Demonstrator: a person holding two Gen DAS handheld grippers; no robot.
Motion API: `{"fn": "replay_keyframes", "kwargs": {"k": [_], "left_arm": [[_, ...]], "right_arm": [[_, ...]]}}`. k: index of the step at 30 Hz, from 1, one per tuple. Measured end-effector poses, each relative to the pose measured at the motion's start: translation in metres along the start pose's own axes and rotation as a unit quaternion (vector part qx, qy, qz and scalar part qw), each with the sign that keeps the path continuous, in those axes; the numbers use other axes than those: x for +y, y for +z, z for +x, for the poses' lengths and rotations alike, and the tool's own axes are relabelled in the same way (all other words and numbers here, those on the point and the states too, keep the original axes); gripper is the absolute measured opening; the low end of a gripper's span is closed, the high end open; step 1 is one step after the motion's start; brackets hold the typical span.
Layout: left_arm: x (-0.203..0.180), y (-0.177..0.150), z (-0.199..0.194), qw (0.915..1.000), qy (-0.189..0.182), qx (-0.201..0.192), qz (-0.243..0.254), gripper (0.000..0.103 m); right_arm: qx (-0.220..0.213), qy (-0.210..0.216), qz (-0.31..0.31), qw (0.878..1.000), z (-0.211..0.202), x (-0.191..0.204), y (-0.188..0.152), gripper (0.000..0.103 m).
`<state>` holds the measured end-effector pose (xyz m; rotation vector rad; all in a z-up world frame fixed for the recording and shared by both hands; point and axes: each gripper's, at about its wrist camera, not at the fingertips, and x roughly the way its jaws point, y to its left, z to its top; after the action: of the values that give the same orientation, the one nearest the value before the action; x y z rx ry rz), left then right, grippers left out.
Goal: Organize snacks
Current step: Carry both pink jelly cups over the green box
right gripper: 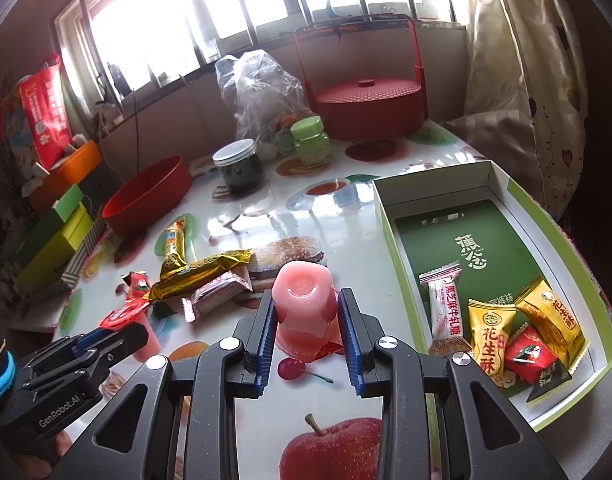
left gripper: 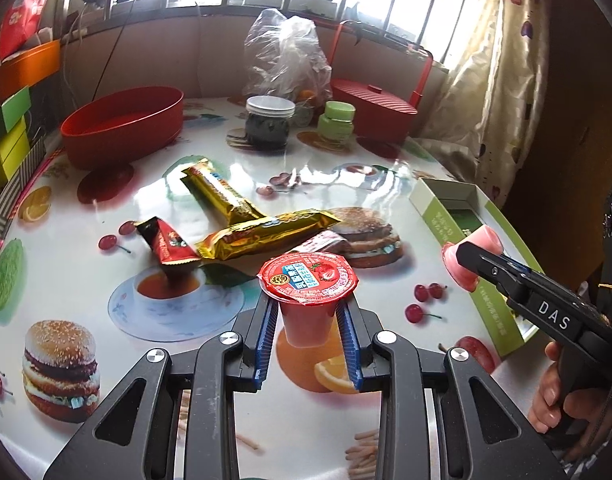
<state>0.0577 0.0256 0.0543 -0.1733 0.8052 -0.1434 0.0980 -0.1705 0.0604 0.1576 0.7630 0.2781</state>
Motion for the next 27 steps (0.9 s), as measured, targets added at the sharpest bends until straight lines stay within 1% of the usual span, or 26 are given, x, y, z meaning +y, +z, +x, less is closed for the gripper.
{"fn": "replay_keyframes", "kwargs": {"k": [15,22,27], "left_arm": [[-0.035,0.010,-0.003,0.9984,-0.039,-0.010,0.039,0.031],[-0.055,0.013,0.001,0.9968,-0.057,-0.007,0.055,0.031],[-0.072,0.019,0.002,0.9945,-0.078,-0.010,0.069,0.031]], "right_arm": [[-0.034,-0.001,0.011,0.999,-0.036,-0.015,0.002,0.029],[-0.044,-0.016,0.025,0.999,-0.048,-0.033,0.001,0.029],[-0.053,-0.030,0.035,0.998,-0.057,-0.047,0.000,0.029]]}}
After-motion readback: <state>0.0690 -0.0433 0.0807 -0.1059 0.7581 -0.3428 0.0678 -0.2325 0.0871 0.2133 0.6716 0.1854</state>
